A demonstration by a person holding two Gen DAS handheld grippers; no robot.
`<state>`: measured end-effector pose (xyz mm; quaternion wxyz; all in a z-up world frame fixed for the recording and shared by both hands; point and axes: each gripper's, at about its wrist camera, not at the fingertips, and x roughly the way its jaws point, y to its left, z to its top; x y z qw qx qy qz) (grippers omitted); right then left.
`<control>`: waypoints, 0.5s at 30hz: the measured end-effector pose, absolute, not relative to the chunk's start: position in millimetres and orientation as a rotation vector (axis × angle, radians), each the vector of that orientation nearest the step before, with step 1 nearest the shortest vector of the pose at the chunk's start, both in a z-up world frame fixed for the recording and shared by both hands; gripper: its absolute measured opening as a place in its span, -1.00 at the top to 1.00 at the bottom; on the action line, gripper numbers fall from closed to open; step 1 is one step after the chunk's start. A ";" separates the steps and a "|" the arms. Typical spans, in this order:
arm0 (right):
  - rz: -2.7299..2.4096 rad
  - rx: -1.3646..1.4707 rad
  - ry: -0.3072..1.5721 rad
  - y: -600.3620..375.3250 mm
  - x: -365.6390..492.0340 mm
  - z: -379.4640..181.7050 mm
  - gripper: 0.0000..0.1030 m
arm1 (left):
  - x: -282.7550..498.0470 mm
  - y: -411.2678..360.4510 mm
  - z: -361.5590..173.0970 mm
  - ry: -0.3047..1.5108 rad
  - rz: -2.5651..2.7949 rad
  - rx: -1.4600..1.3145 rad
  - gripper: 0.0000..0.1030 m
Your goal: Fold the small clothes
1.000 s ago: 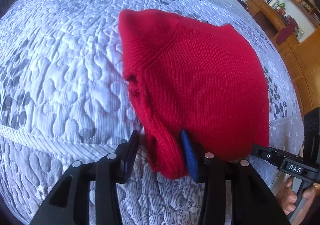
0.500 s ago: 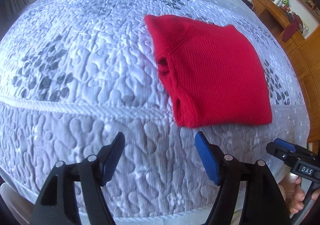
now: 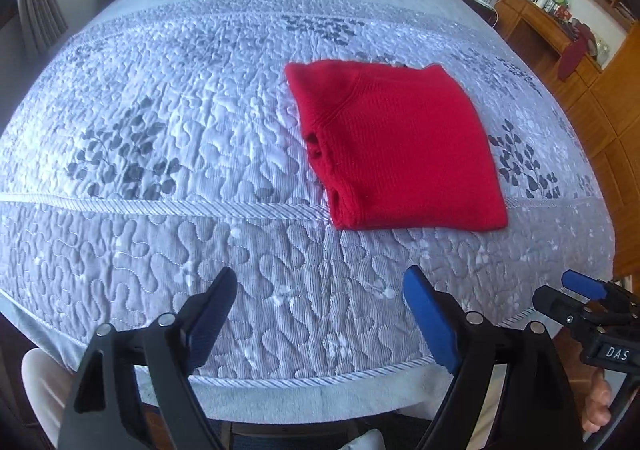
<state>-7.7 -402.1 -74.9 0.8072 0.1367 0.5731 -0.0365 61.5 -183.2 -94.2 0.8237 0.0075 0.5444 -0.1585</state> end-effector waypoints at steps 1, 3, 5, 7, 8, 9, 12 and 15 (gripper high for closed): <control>-0.077 0.291 1.224 -399.6 -8.9 -73.4 -0.82 | 58.1 -184.1 -88.9 1.148 -0.340 0.021 -0.66; -0.077 0.284 1.219 -396.2 -13.4 -67.9 -0.83 | 51.5 -183.9 -81.2 1.136 -0.338 0.026 -0.66; -0.077 0.279 1.218 -393.9 -17.1 -63.3 -0.83 | 44.7 -184.8 -72.6 1.120 -0.333 0.034 -0.66; -0.078 0.276 1.215 -391.4 -21.1 -57.5 -0.83 | 38.5 -185.3 -65.0 1.104 -0.332 0.043 -0.66; -0.079 0.274 1.213 -389.6 -22.8 -54.7 -0.83 | 35.4 -185.8 -61.4 1.098 -0.332 0.048 -0.66; -0.079 0.274 1.212 -388.4 -23.7 -52.8 -0.83 | 33.7 -185.9 -59.1 1.094 -0.332 0.050 -0.67; -0.075 0.275 1.201 -384.7 -27.3 -45.3 -0.85 | 27.1 -185.9 -49.9 1.087 -0.334 0.047 -0.68; -0.074 0.268 1.191 -380.3 -29.9 -38.2 -0.85 | 21.4 -186.8 -42.2 1.075 -0.334 0.055 -0.69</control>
